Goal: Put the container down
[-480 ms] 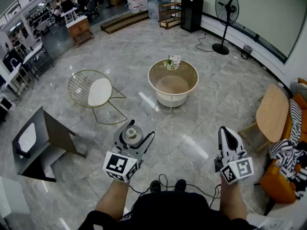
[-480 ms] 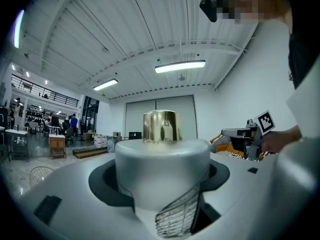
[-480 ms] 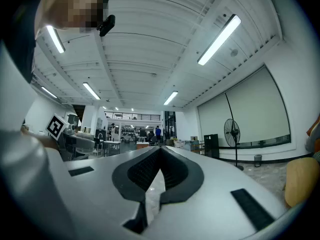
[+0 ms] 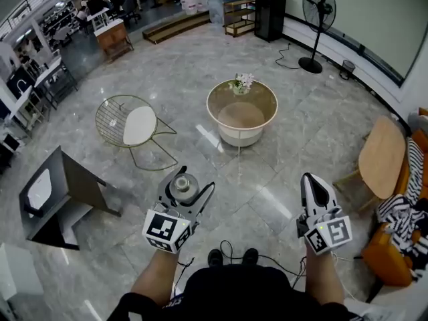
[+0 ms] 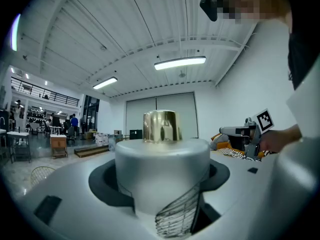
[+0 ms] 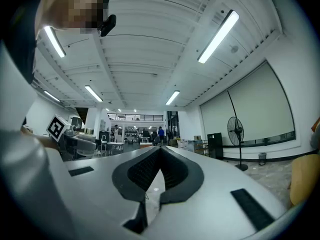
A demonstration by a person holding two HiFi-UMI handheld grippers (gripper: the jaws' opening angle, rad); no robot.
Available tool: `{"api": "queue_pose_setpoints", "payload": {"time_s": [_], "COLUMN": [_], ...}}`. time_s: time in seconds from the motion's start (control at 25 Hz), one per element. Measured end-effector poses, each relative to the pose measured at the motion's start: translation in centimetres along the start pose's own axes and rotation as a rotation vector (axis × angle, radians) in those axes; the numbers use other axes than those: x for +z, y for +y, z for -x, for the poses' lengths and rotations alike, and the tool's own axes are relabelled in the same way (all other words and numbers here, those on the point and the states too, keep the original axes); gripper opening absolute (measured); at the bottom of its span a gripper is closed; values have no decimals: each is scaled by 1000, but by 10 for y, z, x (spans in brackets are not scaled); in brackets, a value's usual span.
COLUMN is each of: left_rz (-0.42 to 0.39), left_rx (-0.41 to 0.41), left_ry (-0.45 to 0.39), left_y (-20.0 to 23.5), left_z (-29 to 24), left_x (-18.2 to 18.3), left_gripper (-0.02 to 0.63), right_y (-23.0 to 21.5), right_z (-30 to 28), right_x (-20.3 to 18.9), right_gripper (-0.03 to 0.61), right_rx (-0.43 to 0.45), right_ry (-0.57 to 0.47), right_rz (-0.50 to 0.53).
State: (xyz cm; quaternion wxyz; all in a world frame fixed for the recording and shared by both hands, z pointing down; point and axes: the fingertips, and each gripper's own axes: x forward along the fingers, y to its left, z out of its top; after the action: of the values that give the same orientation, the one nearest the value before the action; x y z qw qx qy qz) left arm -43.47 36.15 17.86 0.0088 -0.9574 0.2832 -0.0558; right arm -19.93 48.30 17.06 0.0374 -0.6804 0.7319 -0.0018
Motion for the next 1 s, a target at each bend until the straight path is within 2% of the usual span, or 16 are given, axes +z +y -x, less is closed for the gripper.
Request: {"api": "queue_pose_setpoints", "payload": {"time_s": [0.4,0.6,1.0], "left_rz": [9,26,39], "left_rx": [-6,-20,-16], "left_ry": [12,2,-30], "left_y": [-62,-88,-69], "left_z": [-37,-53,-100], "left_x": [2,8,9], "left_gripper": [345,345,345], "right_y": [-41,-65,-101], "right_z": [36,53,21], "right_x": [2,3,-6], "right_gripper": [14,14,15], "right_rx": [64,52,42], "right_ry": [-11,-1,16], "right_rz": [-1,-13,-32]}}
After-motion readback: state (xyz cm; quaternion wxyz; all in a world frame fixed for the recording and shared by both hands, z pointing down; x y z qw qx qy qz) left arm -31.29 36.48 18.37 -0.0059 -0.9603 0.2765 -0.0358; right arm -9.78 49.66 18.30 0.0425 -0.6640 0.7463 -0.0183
